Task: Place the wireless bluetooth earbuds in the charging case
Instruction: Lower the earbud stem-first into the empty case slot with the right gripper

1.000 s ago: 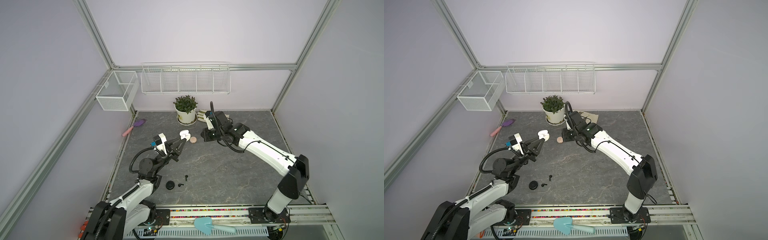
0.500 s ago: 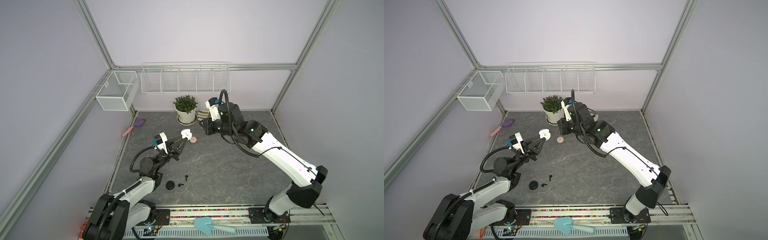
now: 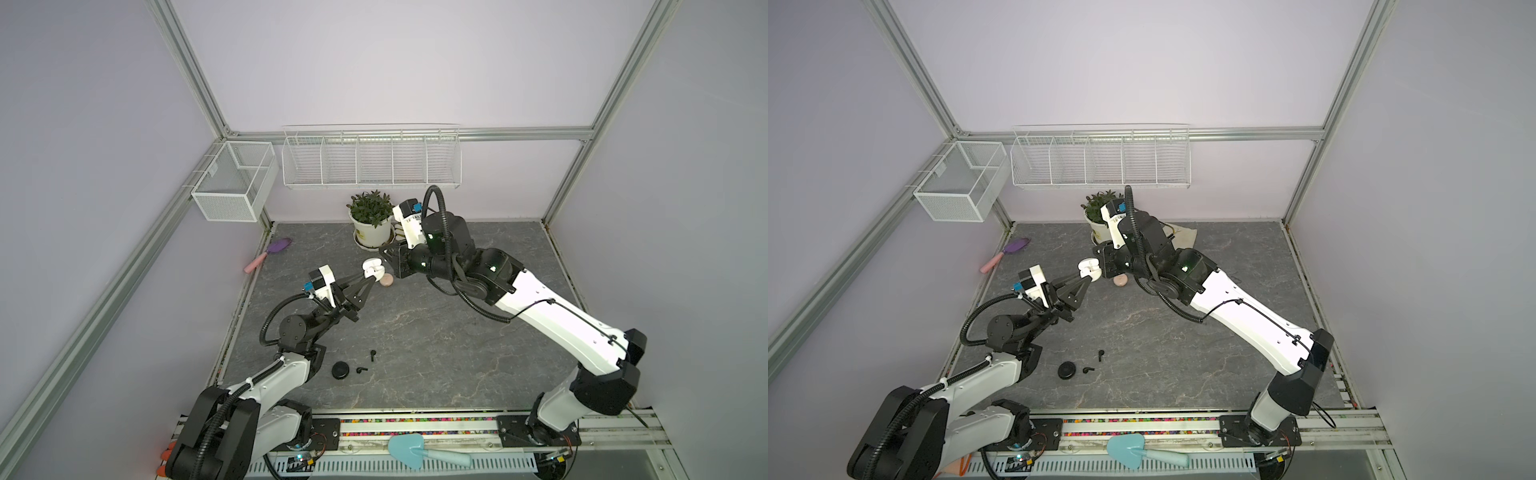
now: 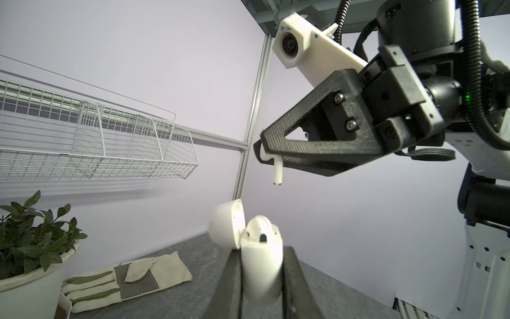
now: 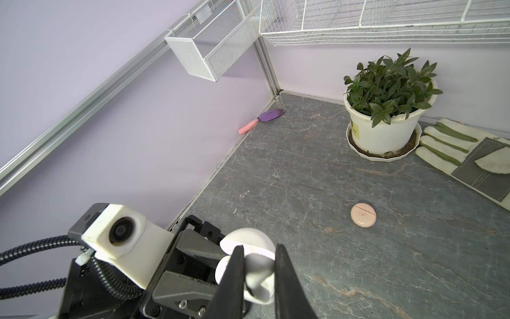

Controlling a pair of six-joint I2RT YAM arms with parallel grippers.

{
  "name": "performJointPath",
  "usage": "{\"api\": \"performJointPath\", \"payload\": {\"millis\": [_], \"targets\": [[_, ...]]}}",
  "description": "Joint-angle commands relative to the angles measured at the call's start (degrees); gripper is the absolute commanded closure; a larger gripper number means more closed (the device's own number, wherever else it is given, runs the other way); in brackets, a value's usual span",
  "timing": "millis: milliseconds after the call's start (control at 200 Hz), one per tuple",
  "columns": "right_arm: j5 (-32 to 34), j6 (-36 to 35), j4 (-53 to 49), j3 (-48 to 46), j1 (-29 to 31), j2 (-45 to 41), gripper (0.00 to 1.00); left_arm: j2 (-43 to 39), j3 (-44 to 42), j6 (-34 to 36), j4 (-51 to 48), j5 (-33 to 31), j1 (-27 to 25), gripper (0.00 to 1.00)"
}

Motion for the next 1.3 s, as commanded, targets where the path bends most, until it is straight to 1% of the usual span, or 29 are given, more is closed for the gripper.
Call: {"api": "performJointPath", "payload": {"millis": [0,360,870,1294], "targets": [[-0.99,2.6,2.67,-0.01,0.54,0.16,0.83,-1.1,0.7,0.11,2.89,-0.07,0.05,1.0],[-4.62,7.45,5.04,-1.54,0.48,1.11,0.83,-1.15,0.92,-0.16,2.86,-0.07,0.12,1.0],[-4.23,9.02,6.46,-5.0,0.58,0.33,0.83,-2.24,0.18,0.09,2.79,-0.6,0.09,1.0],[-4.69,9.37,6.71,-5.63,1.06,-0.18,0.83,-1.8,-0.13,0.37,2.89,-0.7,0.08,1.0]]}}
